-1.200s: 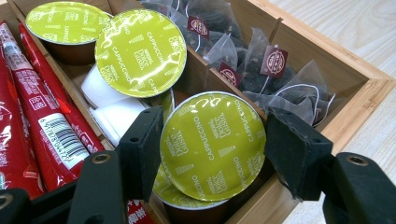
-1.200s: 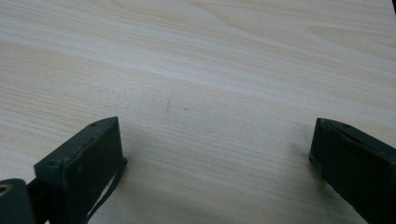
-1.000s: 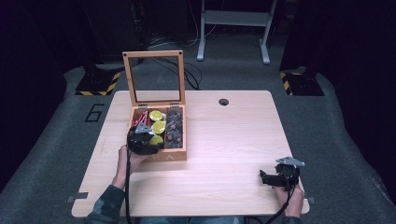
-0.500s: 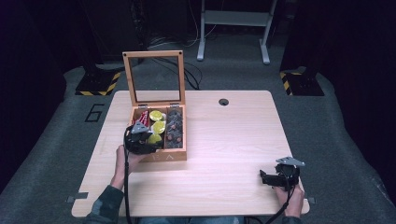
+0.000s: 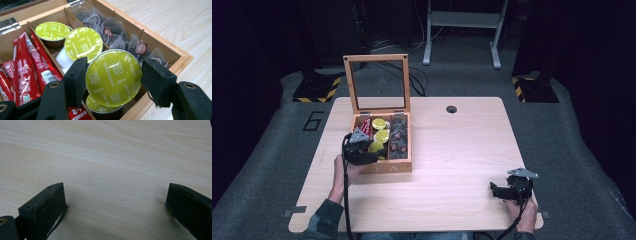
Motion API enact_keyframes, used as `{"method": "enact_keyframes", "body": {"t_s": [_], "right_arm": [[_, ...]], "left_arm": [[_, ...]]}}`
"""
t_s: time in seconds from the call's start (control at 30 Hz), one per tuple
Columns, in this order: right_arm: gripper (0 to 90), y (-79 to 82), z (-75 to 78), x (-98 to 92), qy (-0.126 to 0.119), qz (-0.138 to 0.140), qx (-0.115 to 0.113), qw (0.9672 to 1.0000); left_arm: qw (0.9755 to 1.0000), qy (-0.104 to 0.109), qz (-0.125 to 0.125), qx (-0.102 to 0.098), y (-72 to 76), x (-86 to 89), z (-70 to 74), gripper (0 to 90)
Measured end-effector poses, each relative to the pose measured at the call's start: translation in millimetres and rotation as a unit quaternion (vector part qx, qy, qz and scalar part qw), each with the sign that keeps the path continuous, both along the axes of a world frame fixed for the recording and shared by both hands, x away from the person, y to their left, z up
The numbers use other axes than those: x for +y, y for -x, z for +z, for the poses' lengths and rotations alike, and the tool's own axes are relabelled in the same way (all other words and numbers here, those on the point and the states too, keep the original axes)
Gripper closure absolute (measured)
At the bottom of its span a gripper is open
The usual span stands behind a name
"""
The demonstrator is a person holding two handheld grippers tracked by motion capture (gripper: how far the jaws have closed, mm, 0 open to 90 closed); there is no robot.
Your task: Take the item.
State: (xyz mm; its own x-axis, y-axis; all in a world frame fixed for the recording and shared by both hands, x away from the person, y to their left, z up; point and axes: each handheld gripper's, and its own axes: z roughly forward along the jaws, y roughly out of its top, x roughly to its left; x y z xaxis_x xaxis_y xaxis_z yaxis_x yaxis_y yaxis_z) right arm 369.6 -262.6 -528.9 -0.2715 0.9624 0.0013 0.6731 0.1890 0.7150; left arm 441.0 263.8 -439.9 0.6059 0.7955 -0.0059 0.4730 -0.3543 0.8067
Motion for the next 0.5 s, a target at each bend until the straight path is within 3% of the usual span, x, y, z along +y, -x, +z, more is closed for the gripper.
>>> {"method": "enact_keyframes", "body": {"t_s": [0.5], "right_arm": [[2.0,0.0,0.0,0.0,0.0,0.0,0.0,1.0]], "left_arm": [[0.9997,0.002,-0.003,-0.024,8.8,-0.1,18.0,38.9]]}}
